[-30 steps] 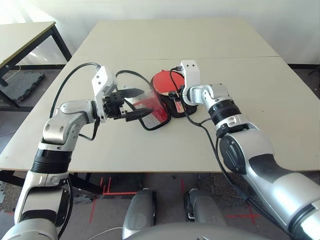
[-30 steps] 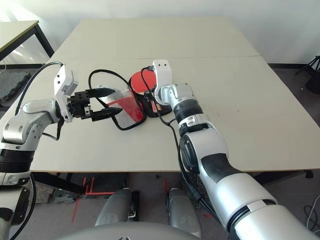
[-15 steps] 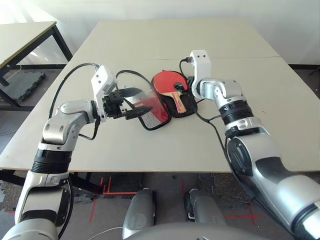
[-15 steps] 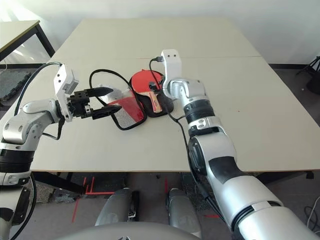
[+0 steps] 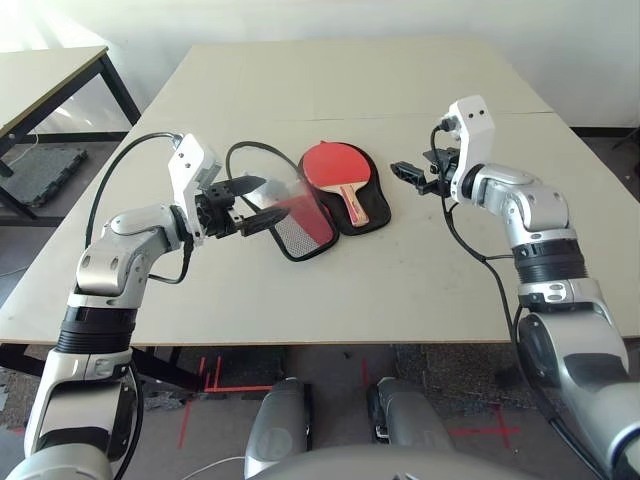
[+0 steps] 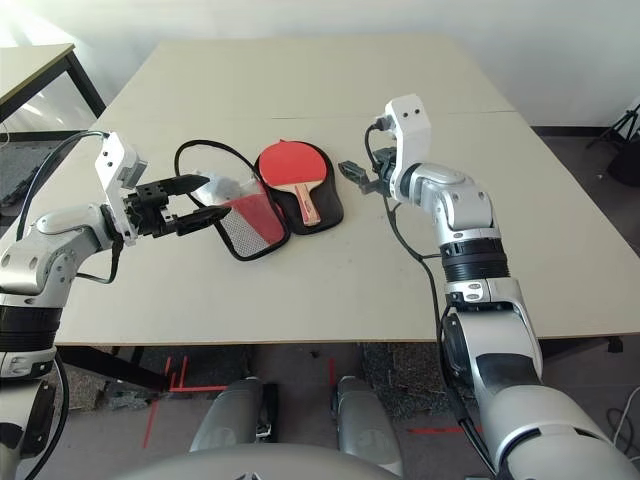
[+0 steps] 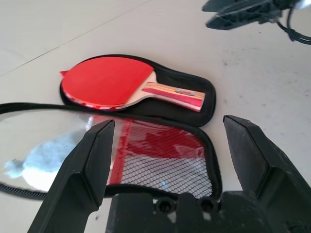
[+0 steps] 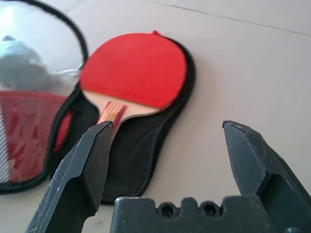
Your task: Store the ping-pong paddle in its case and zip it.
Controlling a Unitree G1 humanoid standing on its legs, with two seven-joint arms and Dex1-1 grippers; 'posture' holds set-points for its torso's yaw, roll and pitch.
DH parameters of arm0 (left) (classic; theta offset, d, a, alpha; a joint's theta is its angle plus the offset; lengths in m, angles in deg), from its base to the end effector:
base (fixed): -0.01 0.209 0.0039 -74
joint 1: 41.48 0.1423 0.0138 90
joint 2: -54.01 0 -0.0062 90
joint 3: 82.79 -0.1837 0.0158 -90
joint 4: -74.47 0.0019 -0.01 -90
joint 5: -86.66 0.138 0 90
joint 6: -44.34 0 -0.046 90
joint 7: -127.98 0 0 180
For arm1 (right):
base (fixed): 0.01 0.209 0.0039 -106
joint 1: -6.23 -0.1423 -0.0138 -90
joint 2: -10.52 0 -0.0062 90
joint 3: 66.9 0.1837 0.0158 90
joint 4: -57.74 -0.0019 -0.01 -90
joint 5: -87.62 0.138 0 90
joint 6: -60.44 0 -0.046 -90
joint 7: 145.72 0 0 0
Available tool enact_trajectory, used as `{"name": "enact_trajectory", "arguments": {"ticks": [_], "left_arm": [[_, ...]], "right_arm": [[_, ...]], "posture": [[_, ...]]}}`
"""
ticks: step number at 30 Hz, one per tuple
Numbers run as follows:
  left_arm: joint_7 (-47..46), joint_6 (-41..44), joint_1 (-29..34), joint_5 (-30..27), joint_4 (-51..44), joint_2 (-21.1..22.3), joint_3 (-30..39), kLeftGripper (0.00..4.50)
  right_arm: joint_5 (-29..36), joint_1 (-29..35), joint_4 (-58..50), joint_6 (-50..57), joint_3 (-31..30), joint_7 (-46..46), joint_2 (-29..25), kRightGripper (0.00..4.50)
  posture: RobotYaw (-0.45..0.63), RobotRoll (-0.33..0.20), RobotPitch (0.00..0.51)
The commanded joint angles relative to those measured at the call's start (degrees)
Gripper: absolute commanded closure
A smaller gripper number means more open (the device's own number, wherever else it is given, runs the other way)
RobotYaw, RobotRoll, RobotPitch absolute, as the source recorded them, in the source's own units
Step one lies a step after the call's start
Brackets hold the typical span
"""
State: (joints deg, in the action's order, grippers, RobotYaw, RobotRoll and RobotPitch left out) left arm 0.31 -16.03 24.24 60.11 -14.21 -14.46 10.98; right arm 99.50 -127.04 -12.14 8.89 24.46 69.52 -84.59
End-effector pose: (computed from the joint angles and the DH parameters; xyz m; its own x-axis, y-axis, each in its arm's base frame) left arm 0.2675 0.2548 0.1629 0.6296 -0.7551 -0.1830 0.7722 0.6342 0.0398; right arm 0.3247 -0.1936 0.1623 0.7868 0.5459 -0.2881 -0.5608 0.8272 0.0357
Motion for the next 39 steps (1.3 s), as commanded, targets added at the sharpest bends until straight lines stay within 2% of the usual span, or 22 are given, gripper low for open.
{"name": "enact_trajectory", "arguments": {"ticks": [1,9,13,17,24,29,39], "left_arm": [[-0.2,-0.6,1.0,1.1,1.1,0.9,0.8,0.0],[0.5,-1.9,2.4,2.7,4.1,3.1,1.3,0.0],[4.4,-6.7,5.2,7.4,6.4,7.3,-2.0,0.0],[5.1,-11.9,5.0,11.6,9.8,7.9,-4.0,0.0],[3.2,-20.5,1.9,19.2,16.1,4.5,-9.0,0.0],[0.6,-21.0,-0.6,19.5,17.8,-0.3,-8.6,0.0],[1.2,-21.0,-4.6,18.3,18.6,-4.5,-8.4,0.0]], "right_arm": [[0.9,1.9,-1.7,-0.3,-1.0,2.6,-0.8,0.03],[1.5,4.1,-2.8,-0.9,-1.3,5.8,-1.6,0.03],[2.2,4.6,-4.6,-0.9,-1.2,7.5,-2.5,0.03],[2.9,4.2,-6.0,0.0,-0.8,7.9,-3.0,0.03],[4.6,3.5,-9.1,1.0,-0.1,8.5,-4.2,0.03],[7.1,3.6,-11.4,2.9,0.7,10.0,-6.2,0.03],[9.5,4.9,-14.2,5.4,-0.1,12.0,-9.8,0.03]], "posture": [[0.12,0.0,0.037],[0.11,0.0,0.03],[0.11,0.0,0.034],[0.1,0.0,0.034],[0.07,0.0,0.036],[0.05,0.0,0.042],[0.04,0.0,0.047]]}}
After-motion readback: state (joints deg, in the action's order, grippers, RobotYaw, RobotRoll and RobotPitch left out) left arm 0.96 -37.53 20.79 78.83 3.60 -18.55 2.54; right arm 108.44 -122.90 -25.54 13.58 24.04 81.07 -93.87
